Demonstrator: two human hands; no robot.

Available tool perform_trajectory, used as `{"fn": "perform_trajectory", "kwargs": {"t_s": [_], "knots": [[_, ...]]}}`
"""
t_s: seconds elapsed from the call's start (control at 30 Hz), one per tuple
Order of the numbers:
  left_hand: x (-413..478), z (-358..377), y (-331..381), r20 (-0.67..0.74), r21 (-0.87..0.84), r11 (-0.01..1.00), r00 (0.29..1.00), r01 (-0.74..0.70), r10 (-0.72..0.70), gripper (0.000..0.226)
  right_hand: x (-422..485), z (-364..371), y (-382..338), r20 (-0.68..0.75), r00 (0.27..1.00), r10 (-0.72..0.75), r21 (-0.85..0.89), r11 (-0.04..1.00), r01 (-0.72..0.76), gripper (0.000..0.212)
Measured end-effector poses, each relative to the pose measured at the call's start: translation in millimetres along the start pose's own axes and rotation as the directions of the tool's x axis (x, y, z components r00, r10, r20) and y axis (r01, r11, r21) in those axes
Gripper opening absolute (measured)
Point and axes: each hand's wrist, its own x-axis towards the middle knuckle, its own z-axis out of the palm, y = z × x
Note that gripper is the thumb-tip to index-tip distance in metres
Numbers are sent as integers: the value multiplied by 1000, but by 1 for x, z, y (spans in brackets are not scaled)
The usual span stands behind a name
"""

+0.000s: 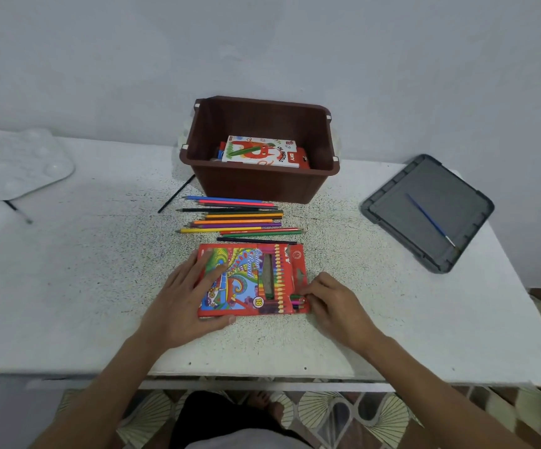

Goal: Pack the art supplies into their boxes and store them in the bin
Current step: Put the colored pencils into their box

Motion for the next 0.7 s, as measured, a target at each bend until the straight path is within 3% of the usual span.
{"fn": "perform_trajectory", "kwargs": {"t_s": [0.43,0.7], "knots": [[0,3,-1,-9,-10,1000,1000,-15,15,99,17,-14,3,50,995,89,100,991,-94,21],[0,2,-2,-19,-11,1000,999,-26,26,98,67,-23,3,-98,982,161,-99,980,-171,22]]}}
